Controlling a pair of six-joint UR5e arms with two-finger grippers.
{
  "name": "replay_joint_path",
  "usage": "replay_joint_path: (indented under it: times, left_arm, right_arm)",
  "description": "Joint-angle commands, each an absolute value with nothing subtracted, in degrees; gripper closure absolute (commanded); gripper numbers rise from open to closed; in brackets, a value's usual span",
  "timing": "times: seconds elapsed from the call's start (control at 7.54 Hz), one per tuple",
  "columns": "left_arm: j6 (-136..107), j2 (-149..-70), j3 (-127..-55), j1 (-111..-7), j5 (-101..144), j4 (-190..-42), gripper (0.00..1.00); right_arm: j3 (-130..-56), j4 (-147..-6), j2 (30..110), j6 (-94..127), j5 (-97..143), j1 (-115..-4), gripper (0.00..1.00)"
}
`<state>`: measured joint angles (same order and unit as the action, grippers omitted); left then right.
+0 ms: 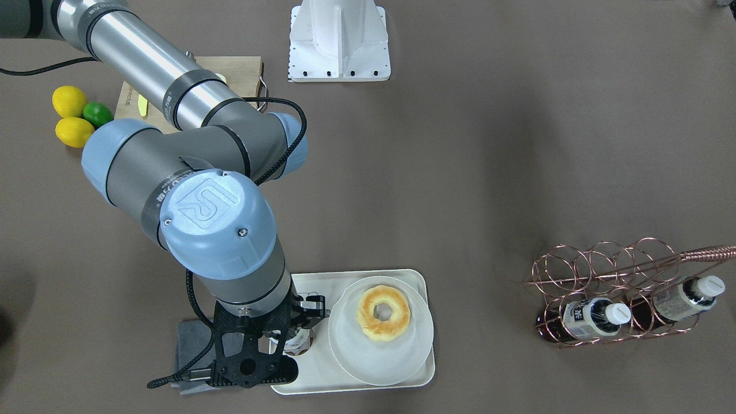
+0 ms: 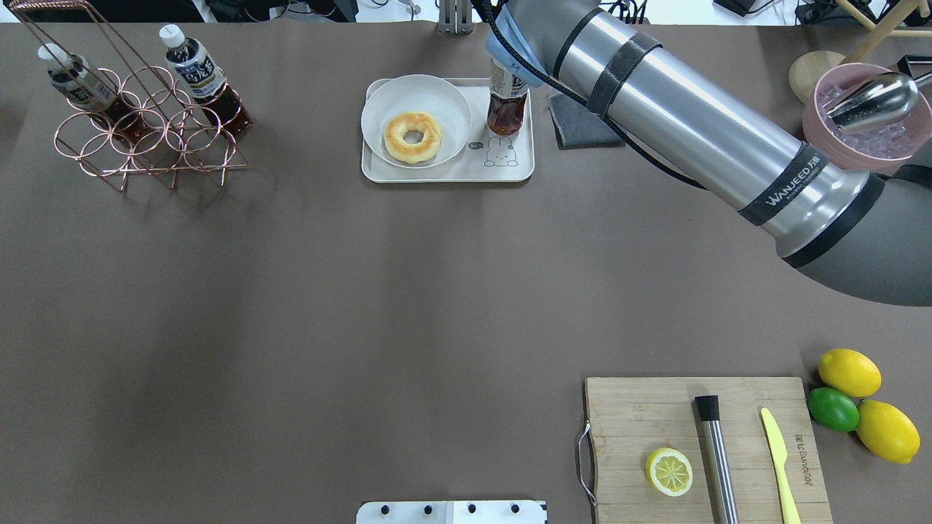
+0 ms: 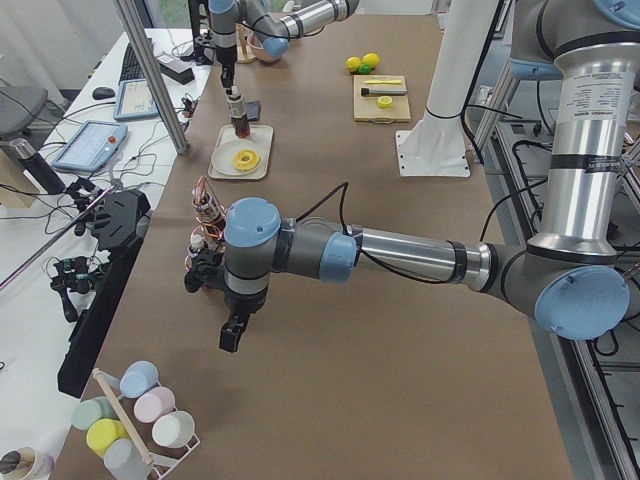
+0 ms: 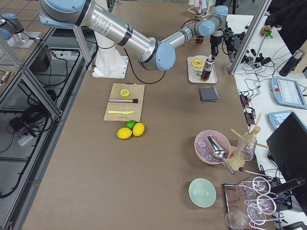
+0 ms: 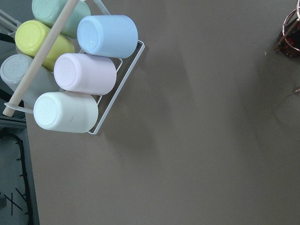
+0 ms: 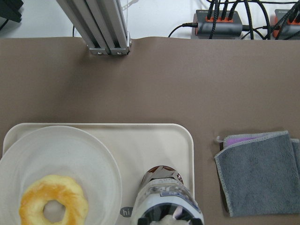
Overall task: Place tea on tray
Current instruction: 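Lift the bottle and place it on the white tray beside the bowl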
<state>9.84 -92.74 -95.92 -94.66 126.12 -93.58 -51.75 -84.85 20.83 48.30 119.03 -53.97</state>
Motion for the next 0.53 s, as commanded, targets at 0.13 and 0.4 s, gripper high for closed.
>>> replay_joint_path:
  times: [0.13,0.4]
  left_arm:
    - [9.8,-93.3,-95.1,-94.7,126.1,-93.7,0.02]
    - [9.8,-93.5,-95.0,-94.7,126.1,-93.6,0.02]
  right_arm:
    - [-52.3,-84.8,21.4,48.4,119.1,-53.5,1.0]
    - [-54.2,-84.9,22.8,48.0,119.0,-53.5,0.01]
